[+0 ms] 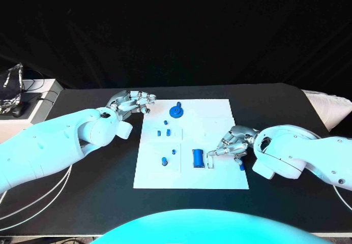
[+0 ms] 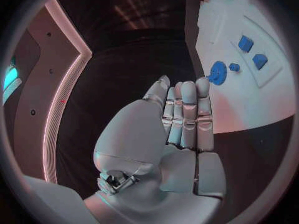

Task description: Assemble the parts on the task board

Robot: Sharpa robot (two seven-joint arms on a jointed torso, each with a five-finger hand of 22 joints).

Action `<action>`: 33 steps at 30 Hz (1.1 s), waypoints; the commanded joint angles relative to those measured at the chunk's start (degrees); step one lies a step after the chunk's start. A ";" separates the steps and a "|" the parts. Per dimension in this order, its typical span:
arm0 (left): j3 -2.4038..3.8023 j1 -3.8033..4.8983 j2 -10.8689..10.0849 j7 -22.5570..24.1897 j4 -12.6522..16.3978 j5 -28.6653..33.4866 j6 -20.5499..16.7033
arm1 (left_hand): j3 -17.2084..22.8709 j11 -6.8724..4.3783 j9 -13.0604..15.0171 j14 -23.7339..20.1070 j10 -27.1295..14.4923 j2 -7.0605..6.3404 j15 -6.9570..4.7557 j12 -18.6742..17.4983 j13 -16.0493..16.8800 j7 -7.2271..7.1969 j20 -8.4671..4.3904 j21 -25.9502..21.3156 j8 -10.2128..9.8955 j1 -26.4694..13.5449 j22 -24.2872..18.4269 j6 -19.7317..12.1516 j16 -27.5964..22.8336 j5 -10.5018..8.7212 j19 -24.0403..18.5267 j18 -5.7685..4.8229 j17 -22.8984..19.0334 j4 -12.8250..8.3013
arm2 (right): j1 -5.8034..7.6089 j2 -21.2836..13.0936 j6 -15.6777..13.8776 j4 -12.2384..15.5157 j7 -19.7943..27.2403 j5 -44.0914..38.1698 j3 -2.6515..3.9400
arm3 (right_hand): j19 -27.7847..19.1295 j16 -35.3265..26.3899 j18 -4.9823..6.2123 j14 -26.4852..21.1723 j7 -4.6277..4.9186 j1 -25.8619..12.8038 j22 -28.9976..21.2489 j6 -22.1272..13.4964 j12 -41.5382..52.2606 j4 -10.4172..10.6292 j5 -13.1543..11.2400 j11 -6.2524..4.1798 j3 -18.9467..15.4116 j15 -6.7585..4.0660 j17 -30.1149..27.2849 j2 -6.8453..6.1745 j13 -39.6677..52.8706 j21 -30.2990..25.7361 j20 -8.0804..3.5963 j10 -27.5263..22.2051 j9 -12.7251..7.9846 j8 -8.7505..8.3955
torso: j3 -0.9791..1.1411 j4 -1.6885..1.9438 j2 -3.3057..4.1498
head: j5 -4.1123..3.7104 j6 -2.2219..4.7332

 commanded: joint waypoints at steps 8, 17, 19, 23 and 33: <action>0.03 -0.08 0.32 0.88 0.18 0.10 0.87 | 0.40 0.02 -0.08 0.04 -0.25 0.14 0.24 0.16 -0.12 -0.06 0.07 -0.31 0.14 -0.09 0.92 -0.33 -0.19 0.23 0.30 0.64 -0.10 -0.23 | 2.12 -7.28 9.38 -0.27 4.49 1.22 0.11 | 2.08 -0.52 -0.24 -0.03 1.44 0.04 -0.32 -0.35 -1.12 -2.71 1.51 0.94 -5.33 0.94 -0.39 3.53 -0.50 -1.80 0.54 -0.97 -4.80 -5.61 | 0.06 -0.19 -0.02 | -2.13 0.00; 0.03 -0.40 0.05 0.96 0.68 0.14 0.95 | 0.40 0.02 -0.08 0.04 -0.25 0.14 0.24 0.16 -0.12 -0.06 0.07 -0.31 0.14 -0.09 0.92 -0.33 -0.19 0.23 0.30 0.64 -0.10 -0.23 | 2.33 -11.31 16.41 -0.02 1.18 -7.40 0.01 | 2.24 -0.18 0.34 -0.06 2.64 0.66 0.27 1.03 -1.93 -4.45 2.42 1.69 -6.32 1.27 0.12 6.47 -0.95 -0.75 1.15 -0.82 -14.58 -11.47 | 0.03 -0.18 0.05 | -3.61 0.00; 0.03 -0.44 0.09 0.97 0.66 0.14 0.97 | 0.40 0.02 -0.08 0.04 -0.25 0.14 0.24 0.16 -0.12 -0.06 0.07 -0.31 0.14 -0.09 0.92 -0.33 -0.19 0.23 0.30 0.64 -0.10 -0.23 | 2.26 -11.98 16.98 0.53 -0.17 -9.14 -0.04 | 2.25 -0.16 0.37 -0.05 2.86 0.49 0.39 1.07 -2.10 -4.53 2.40 1.74 -6.56 1.36 0.18 6.64 -1.01 -0.58 1.20 -0.75 -16.89 -11.49 | 0.00 -0.23 0.03 | -3.81 0.00; 0.03 -0.50 0.20 0.97 0.61 0.14 1.04 | 0.40 0.02 -0.08 0.04 -0.25 0.14 0.24 0.16 -0.12 -0.06 0.07 -0.31 0.14 -0.09 0.92 -0.33 -0.19 0.23 0.30 0.64 -0.10 -0.23 | 2.02 -12.48 16.54 1.21 -2.50 -11.57 -0.13 | 2.33 -0.10 0.36 -0.03 2.73 0.11 0.62 1.56 -2.07 -3.83 3.28 1.71 -6.69 1.31 0.35 6.73 -0.89 -0.09 1.19 -0.57 -18.58 -11.46 | -0.03 -0.10 -0.03 | -4.38 0.00; 0.03 -0.56 0.20 0.88 0.48 0.15 1.11 | 0.36 0.01 -0.09 0.03 -0.23 0.15 0.24 0.16 -0.12 -0.07 0.08 -0.34 0.12 -0.17 0.91 -0.34 -0.18 0.22 0.30 0.62 -0.10 -0.17 | 0.42 -11.06 14.15 1.74 -5.32 -13.88 -0.27 | 2.33 -0.13 0.11 0.00 2.35 -0.58 0.81 2.42 -2.09 -0.14 3.70 1.48 -6.74 1.11 0.44 5.63 -0.60 0.17 0.96 -0.19 -18.61 -11.39 | -0.02 0.06 0.06 | -4.64 0.00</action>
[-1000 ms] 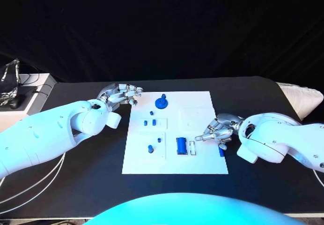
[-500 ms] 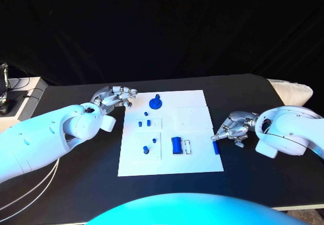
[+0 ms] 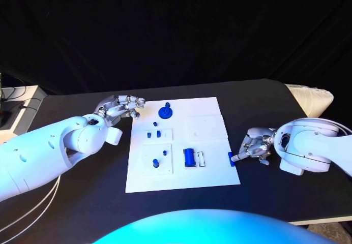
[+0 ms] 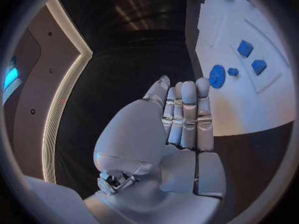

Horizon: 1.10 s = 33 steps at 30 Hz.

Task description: Assemble the parts on the task board

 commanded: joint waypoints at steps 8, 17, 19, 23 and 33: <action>0.03 -0.02 -0.11 0.67 0.04 0.12 0.91 | 0.12 0.01 -0.09 0.03 -0.24 0.15 0.24 0.16 -0.05 -0.07 0.08 -0.34 0.12 -0.17 0.91 -0.34 -0.18 0.22 0.30 0.62 -0.05 0.08 | -1.21 1.48 0.13 -0.47 -2.91 -3.46 -0.07 | 2.41 0.36 0.53 0.03 -0.23 -0.80 0.19 0.79 -0.08 1.90 -0.24 -0.21 0.04 0.17 0.30 -0.15 0.16 0.82 0.04 0.53 0.47 0.05 | -0.03 0.03 0.12 | 0.06 0.00; 0.03 -0.02 -0.26 0.64 0.09 0.14 0.95 | 0.13 0.00 -0.09 0.06 -0.24 0.21 0.23 0.18 -0.04 -0.07 0.07 -0.33 0.12 -0.19 0.91 -0.34 -0.16 0.25 0.33 0.63 -0.05 0.12 | -2.06 2.75 -0.47 -1.17 -3.04 -4.06 -0.08 | 2.37 0.37 0.45 0.01 -0.34 0.08 0.32 0.98 -0.07 2.44 0.04 -0.29 0.36 0.11 0.36 0.65 0.34 0.93 -0.03 0.63 1.12 0.09 | 0.02 0.06 0.04 | 0.25 0.00; 0.03 -0.02 -0.30 0.62 0.10 0.14 0.93 | 0.13 0.00 -0.09 0.06 -0.24 0.21 0.23 0.18 -0.04 -0.07 0.07 -0.33 0.12 -0.19 0.91 -0.34 -0.16 0.25 0.33 0.63 -0.05 0.12 | -2.15 2.95 -0.79 -1.24 -3.04 -4.15 -0.08 | 2.39 0.36 0.42 0.03 -0.37 0.16 0.36 1.03 -0.08 2.20 0.07 -0.31 0.29 0.09 0.36 0.92 0.36 1.04 -0.05 0.65 1.26 0.11 | 0.02 0.04 0.06 | 0.25 0.00; 0.03 -0.02 -0.37 0.60 0.13 0.14 0.92 | 0.13 0.00 -0.09 0.06 -0.24 0.21 0.23 0.18 -0.04 -0.07 0.07 -0.33 0.12 -0.19 0.91 -0.34 -0.16 0.25 0.33 0.63 -0.05 0.12 | -2.34 3.48 -1.64 -1.33 -3.00 -4.27 -0.08 | 2.40 0.47 0.35 0.05 -0.45 0.27 0.40 1.15 0.06 1.09 0.17 -0.37 -0.06 0.04 0.52 1.50 0.52 1.09 -0.11 0.75 1.84 0.11 | -0.01 0.04 0.10 | 0.23 0.00; 0.03 -0.02 -0.48 0.49 0.17 0.18 0.92 | 0.13 0.00 -0.09 0.06 -0.24 0.21 0.23 0.18 -0.04 -0.07 0.07 -0.33 0.12 -0.19 0.91 -0.34 -0.16 0.25 0.33 0.63 -0.05 0.12 | -2.48 4.37 -3.46 -1.64 -2.73 -4.48 -0.08 | 2.41 0.45 0.28 0.05 -0.60 1.90 0.59 1.33 0.15 -1.26 3.04 -0.51 1.10 -0.08 0.55 3.28 0.64 1.44 -0.19 0.80 2.29 0.20 | -0.02 0.08 0.06 | 0.47 0.00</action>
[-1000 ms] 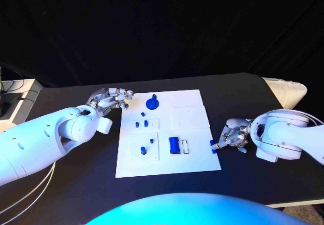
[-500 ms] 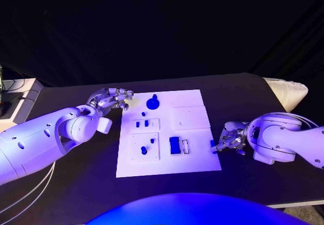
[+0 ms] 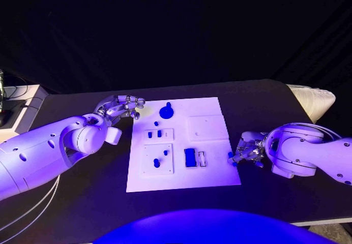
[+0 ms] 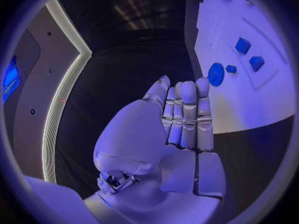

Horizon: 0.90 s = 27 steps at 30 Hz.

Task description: Assemble the parts on the task board

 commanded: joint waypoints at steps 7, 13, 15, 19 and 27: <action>0.03 0.01 -0.08 0.42 0.15 0.17 0.88 | 0.17 0.02 -0.09 0.08 -0.30 0.23 0.24 0.17 -0.06 -0.02 0.08 -0.35 0.10 -0.17 0.90 -0.39 -0.17 0.25 0.36 0.64 -0.06 0.15 | -0.14 0.65 -1.24 -0.18 0.47 -0.98 -0.04 | 2.35 0.02 0.00 0.01 -0.40 3.81 0.14 -0.05 -0.12 -4.42 -5.60 -0.56 10.65 -0.43 0.03 2.18 0.12 0.13 -0.53 0.10 -0.27 -0.23 | -0.03 -0.01 -0.05 | 0.28 0.00; 0.03 0.01 -0.15 0.32 0.15 0.17 0.87 | 0.17 0.02 -0.09 0.08 -0.30 0.23 0.24 0.17 -0.06 -0.02 0.08 -0.35 0.10 -0.17 0.90 -0.39 -0.17 0.25 0.36 0.64 -0.06 0.15 | -0.15 0.59 -1.20 -0.16 0.72 -0.78 -0.04 | 2.32 -0.07 -0.07 0.04 -0.13 0.93 0.36 -0.18 -0.33 -8.72 -5.33 -0.65 27.64 -0.44 0.12 -1.29 0.13 0.11 -0.62 0.16 0.74 0.35 | 0.00 -0.01 -0.04 | 0.34 0.00; 0.03 0.01 -0.17 0.29 0.15 0.17 0.86 | 0.17 0.02 -0.09 0.08 -0.30 0.23 0.24 0.17 -0.06 -0.02 0.08 -0.35 0.10 -0.17 0.90 -0.39 -0.17 0.25 0.36 0.64 -0.06 0.15 | -0.15 0.49 -1.38 -0.10 0.80 -0.42 -0.04 | 2.33 -0.12 -0.04 0.03 -0.09 0.31 0.45 -0.24 -0.30 -9.40 -5.44 -0.65 30.28 -0.45 0.09 -1.49 0.15 0.19 -0.61 0.23 1.24 0.52 | 0.00 -0.01 -0.03 | 0.36 0.00; 0.03 0.01 -0.22 0.21 0.15 0.17 0.85 | 0.17 0.06 -0.10 0.09 -0.34 0.22 0.26 0.15 -0.06 0.04 0.07 -0.34 0.07 -0.19 0.91 -0.46 -0.17 0.25 0.38 0.65 -0.06 0.17 | -0.14 0.00 -2.15 0.32 1.10 0.67 -0.03 | 2.33 -0.11 -0.02 0.09 -0.34 -1.56 0.70 -0.10 -0.03 -10.41 -6.00 -0.79 34.80 -0.51 0.14 -2.01 0.28 0.34 -0.63 0.62 2.89 1.27 | 0.02 -0.01 -0.04 | 0.52 0.00; 0.03 0.01 -0.24 0.14 0.10 0.17 0.89 | 0.16 0.10 -0.10 0.09 -0.41 0.21 0.28 0.14 -0.06 0.09 0.08 -0.34 0.06 -0.23 0.90 -0.51 -0.18 0.27 0.39 0.65 -0.07 0.21 | 1.25 -1.02 -1.35 1.27 1.66 3.52 0.10 | 2.30 -0.22 -0.08 0.08 -0.39 -1.89 0.96 -0.18 -0.17 -11.40 -6.68 -0.80 35.59 -0.52 0.09 -2.05 0.29 0.19 -0.66 0.79 4.27 1.36 | 0.01 -0.11 -0.07 | 0.67 0.00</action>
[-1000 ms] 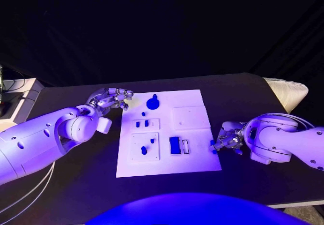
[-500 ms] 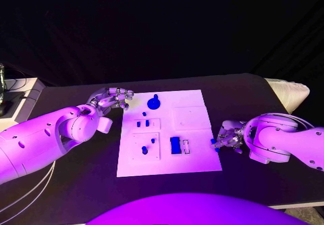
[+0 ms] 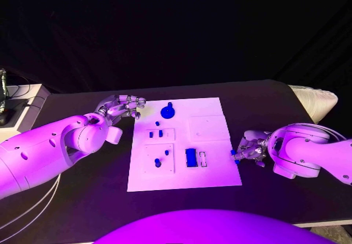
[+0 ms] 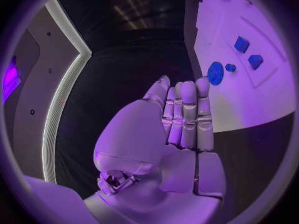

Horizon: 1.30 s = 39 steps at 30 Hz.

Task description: Assemble the parts on the task board

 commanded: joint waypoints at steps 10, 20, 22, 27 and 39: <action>0.03 0.01 0.17 0.24 0.03 0.17 0.96 | 0.16 0.10 -0.05 0.09 -0.42 0.21 0.28 0.14 -0.06 0.09 0.08 -0.34 0.06 -0.22 0.90 -0.51 -0.18 0.27 0.39 0.65 -0.07 0.21 | 4.00 -0.46 1.17 1.82 0.77 5.62 0.41 | 2.33 -0.21 0.77 -0.17 -0.54 -0.23 0.14 0.05 -0.35 -12.55 -1.11 -0.49 10.65 -0.34 0.10 0.09 -0.03 -0.12 -0.24 0.92 0.40 -0.45 | -0.10 -0.01 -0.04 | 0.40 0.00; 0.03 0.01 0.22 0.21 0.15 0.17 1.06 | 0.17 0.13 -0.03 0.11 -0.51 0.23 0.31 0.23 -0.02 0.14 0.11 -0.35 0.09 -0.21 0.90 -0.61 -0.15 0.28 0.41 0.69 -0.06 0.26 | 1.90 5.56 -0.37 1.08 0.45 9.83 0.36 | 2.33 -0.48 0.70 -0.15 -0.81 -0.03 -0.06 0.26 -0.57 -12.26 0.09 -0.59 7.06 -0.43 -0.13 0.27 -0.08 -1.02 -0.32 0.87 0.66 -0.47 | -0.12 0.18 0.03 | 0.80 0.00; 0.03 0.01 0.20 0.20 0.18 0.17 1.07 | 0.17 0.13 -0.03 0.11 -0.51 0.23 0.31 0.23 -0.02 0.14 0.11 -0.35 0.09 -0.21 0.90 -0.61 -0.15 0.28 0.41 0.69 -0.06 0.26 | 1.26 6.33 -0.74 0.80 0.37 10.03 0.35 | 2.37 -0.54 0.67 -0.16 -0.82 0.29 -0.18 0.24 -0.65 -12.38 0.12 -0.60 5.80 -0.45 -0.19 0.59 -0.13 -1.28 -0.36 0.83 0.58 -0.56 | -0.10 0.16 0.04 | 0.99 0.00; 0.03 0.01 0.10 0.19 0.25 0.17 1.10 | 0.17 0.13 -0.03 0.11 -0.51 0.23 0.31 0.23 -0.02 0.14 0.11 -0.35 0.09 -0.21 0.90 -0.61 -0.15 0.28 0.41 0.69 -0.06 0.26 | 0.15 8.03 -2.29 0.29 0.13 9.66 0.34 | 2.37 -0.55 0.66 -0.14 -0.89 0.08 -0.26 0.40 -0.56 -12.10 0.27 -0.62 4.62 -0.46 -0.23 0.63 -0.09 -1.43 -0.37 0.81 0.27 -0.71 | -0.03 0.07 0.02 | 1.07 0.00; 0.03 0.00 0.20 0.16 0.15 0.17 1.30 | 0.14 0.15 -0.02 0.11 -0.55 0.31 0.33 0.28 -0.01 0.14 0.14 -0.36 0.15 -0.33 0.91 -0.62 -0.14 0.26 0.41 0.70 -0.05 0.40 | -0.28 10.84 -4.85 -0.32 0.14 7.97 0.35 | 2.40 -0.52 0.65 -0.12 -0.95 -0.18 -0.34 0.64 -0.46 -11.32 0.32 -0.63 3.47 -0.47 -0.25 0.51 -0.07 -1.40 -0.38 0.80 -0.18 -0.88 | 0.01 0.08 0.05 | 1.06 0.00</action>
